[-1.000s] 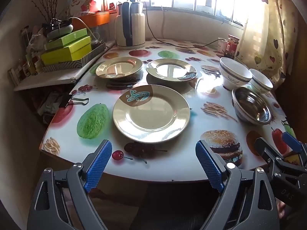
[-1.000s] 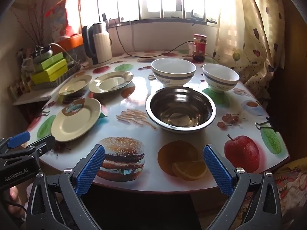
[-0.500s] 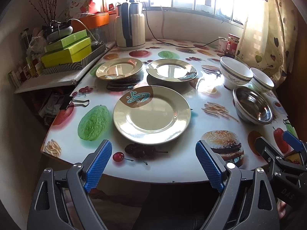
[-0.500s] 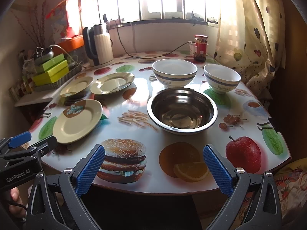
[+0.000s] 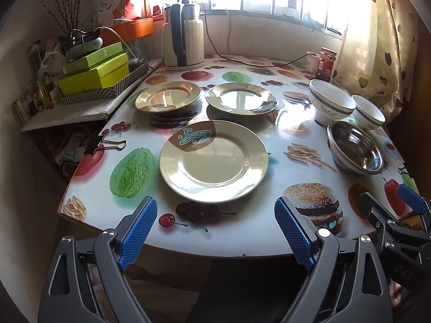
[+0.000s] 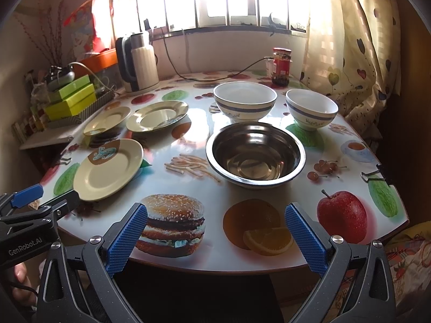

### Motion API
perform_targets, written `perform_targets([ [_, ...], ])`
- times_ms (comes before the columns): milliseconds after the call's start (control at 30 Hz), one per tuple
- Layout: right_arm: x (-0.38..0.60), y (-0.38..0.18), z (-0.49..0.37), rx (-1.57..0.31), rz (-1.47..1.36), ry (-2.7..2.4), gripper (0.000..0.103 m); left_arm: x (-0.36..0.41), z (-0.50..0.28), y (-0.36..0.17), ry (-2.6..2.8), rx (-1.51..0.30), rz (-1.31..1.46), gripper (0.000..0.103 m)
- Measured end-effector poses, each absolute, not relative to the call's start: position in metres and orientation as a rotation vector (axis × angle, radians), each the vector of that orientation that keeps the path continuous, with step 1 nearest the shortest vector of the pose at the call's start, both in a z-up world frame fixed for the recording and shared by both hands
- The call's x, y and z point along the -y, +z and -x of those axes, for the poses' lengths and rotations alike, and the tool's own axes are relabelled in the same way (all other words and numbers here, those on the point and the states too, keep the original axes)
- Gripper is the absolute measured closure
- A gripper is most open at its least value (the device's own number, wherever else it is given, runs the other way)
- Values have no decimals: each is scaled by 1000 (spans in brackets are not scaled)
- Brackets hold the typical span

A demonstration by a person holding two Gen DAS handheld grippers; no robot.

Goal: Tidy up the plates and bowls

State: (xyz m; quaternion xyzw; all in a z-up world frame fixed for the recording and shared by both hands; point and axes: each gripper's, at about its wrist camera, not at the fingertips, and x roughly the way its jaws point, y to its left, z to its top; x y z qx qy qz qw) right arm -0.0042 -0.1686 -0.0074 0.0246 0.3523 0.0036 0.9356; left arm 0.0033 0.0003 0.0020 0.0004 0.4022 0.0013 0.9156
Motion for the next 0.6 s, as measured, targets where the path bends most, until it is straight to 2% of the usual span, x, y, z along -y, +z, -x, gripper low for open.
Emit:
perform_targets([
  [600, 168, -7, 3, -722, -51, 5, 0, -3, -3, 1, 4, -831, 1, 14],
])
